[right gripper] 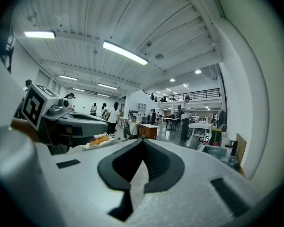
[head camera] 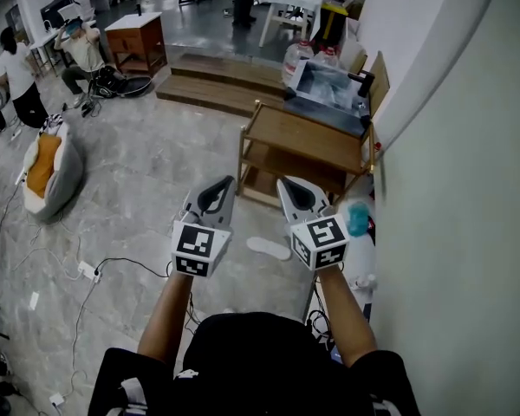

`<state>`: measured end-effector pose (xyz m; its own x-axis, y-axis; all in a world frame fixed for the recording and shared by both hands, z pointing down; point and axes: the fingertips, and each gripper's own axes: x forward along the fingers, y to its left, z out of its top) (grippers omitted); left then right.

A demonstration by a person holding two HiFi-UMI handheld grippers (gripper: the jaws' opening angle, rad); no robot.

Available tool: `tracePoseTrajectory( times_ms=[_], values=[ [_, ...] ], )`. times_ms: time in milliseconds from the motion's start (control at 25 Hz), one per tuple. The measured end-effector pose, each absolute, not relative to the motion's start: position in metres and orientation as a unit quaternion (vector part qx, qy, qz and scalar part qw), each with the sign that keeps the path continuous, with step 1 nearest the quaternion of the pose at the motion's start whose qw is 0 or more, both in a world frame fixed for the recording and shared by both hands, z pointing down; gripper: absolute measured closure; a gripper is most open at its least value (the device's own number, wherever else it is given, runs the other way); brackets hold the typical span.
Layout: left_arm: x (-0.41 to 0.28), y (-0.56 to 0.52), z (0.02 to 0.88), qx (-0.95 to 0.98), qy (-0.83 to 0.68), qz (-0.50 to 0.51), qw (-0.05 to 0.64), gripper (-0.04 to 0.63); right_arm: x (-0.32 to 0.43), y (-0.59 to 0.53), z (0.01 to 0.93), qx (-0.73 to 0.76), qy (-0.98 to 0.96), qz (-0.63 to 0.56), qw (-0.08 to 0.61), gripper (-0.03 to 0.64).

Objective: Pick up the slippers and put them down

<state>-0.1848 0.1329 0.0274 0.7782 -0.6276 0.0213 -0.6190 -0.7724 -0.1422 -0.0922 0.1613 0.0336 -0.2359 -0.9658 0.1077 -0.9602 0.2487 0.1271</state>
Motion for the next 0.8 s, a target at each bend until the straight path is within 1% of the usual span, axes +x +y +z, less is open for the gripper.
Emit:
tracePoseTrajectory(
  times_ms=[240, 440, 800],
  values=[
    [-0.15, 0.157, 0.013, -0.944, 0.324, -0.023, 0.062, 0.589, -0.068, 0.181, 0.023, 0.608, -0.789, -0.018, 0.087, 0.62],
    [-0.118, 0.178, 0.012, -0.948, 0.313, -0.021, 0.054, 0.589, -0.042, 0.195, 0.018, 0.609, -0.789, -0.015, 0.078, 0.62],
    [-0.091, 0.196, 0.012, -0.952, 0.302, -0.03, 0.051, 0.589, -0.02, 0.214, 0.026, 0.611, -0.788, 0.002, 0.076, 0.62]
  ],
)
